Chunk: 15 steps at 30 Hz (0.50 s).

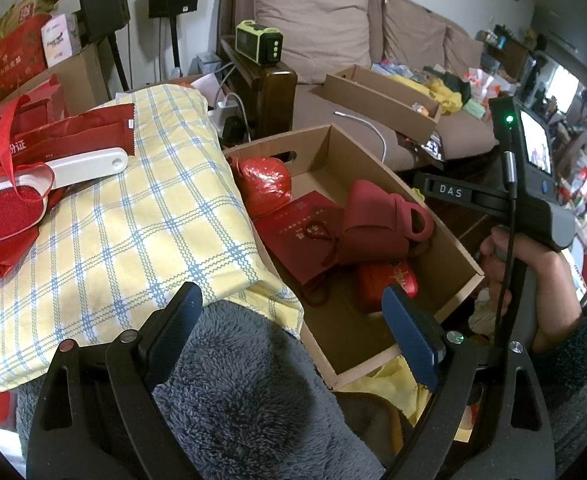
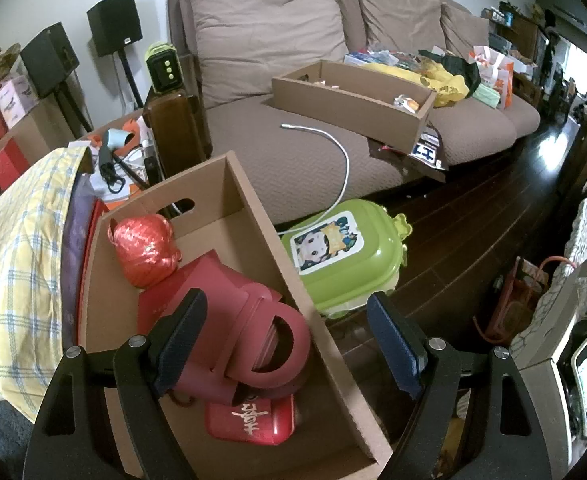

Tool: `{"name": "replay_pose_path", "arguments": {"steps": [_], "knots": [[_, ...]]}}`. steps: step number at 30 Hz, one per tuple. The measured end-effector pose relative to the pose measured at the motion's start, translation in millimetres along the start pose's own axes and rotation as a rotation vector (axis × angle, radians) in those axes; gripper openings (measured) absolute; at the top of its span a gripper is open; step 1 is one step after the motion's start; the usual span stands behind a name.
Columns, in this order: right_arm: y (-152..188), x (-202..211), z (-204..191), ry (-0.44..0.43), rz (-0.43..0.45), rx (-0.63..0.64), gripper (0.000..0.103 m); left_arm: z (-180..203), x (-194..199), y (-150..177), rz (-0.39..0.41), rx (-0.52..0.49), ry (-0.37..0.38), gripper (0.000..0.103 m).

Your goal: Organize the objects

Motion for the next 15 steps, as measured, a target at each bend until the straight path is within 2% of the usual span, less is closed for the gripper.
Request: {"name": "replay_pose_path", "arguments": {"steps": [10,15], "knots": [[-1,0,0,-0.001,0.0,-0.001,0.083,-2,0,0,0.009,0.011,-0.001,0.09],[-1,1,1,-0.002,0.005,-0.003,0.083,-12,13,-8,0.047,0.046,-0.006,0.09]]}}
Point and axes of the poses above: each gripper's, at about its wrist camera, not at the fingertips, and x roughly against the way its jaws point, z to its right, y to its underside, the point moved 5 cm from there along -x, roughly the way its jaws point, and after that the axes turned 4 degrees about -x, right-handed, at the moved point
